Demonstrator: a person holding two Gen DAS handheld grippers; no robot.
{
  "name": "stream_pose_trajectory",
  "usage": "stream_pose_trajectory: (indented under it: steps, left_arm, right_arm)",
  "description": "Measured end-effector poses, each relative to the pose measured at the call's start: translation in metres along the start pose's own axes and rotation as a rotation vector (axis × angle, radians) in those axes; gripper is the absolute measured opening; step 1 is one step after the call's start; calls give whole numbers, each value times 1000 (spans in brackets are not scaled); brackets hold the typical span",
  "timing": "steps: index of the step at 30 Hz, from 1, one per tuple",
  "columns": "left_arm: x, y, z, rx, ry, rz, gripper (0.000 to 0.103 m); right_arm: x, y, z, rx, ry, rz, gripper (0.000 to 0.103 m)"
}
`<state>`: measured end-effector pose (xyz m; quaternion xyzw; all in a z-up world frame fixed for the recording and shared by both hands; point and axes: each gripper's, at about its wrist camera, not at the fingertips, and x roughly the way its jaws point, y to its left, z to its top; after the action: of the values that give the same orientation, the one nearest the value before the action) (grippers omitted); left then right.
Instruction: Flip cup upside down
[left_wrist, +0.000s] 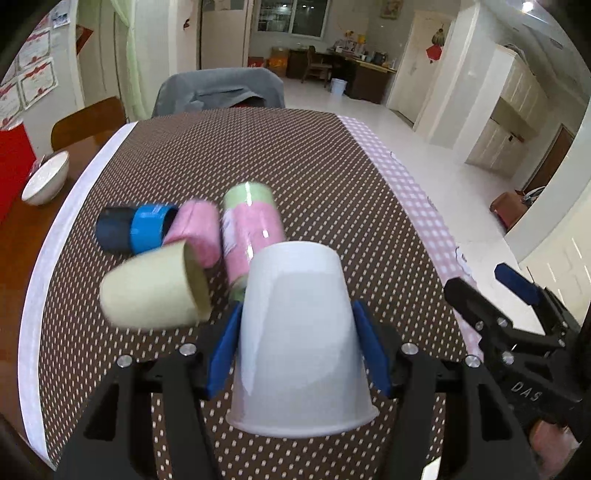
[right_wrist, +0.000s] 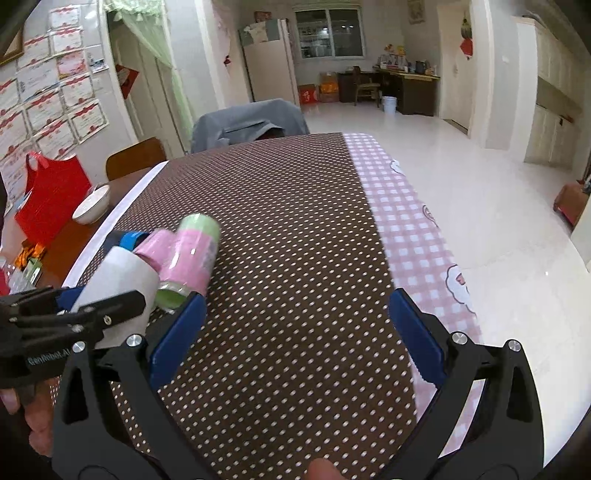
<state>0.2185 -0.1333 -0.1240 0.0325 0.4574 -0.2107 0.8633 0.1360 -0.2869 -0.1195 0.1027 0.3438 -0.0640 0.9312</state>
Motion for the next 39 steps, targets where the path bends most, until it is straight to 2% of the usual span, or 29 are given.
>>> stream_pose_trajectory:
  steps: [7, 15, 25, 27, 28, 31, 33, 39]
  left_arm:
    - [-1, 7, -35, -32, 23, -19, 60]
    - [20, 4, -66, -62, 80, -44, 60]
    - [35, 2, -89, -95, 90, -11, 61]
    - [33, 4, -90, -96, 75, 4, 77]
    - [31, 4, -90, -96, 62, 12, 80]
    - [20, 4, -93, -86, 20, 28, 83]
    - [9, 2, -94, -69, -12, 64, 86]
    - [-28, 5, -94, -76, -116, 114, 87]
  right_arm:
    - [-11, 5, -16, -5, 4, -4, 97]
    - [-18, 3, -33, -10, 16, -20, 97]
    - [-30, -4, -41, 3, 4, -21, 97]
    - [-32, -2, -42, -1, 1, -16, 97]
    - [-33, -1, -42, -2, -2, -12, 97]
    - [-38, 1, -42, -3, -10, -1, 97]
    - [-40, 2, -42, -1, -14, 12, 97]
    - [-46, 10, -43, 0, -18, 52, 97]
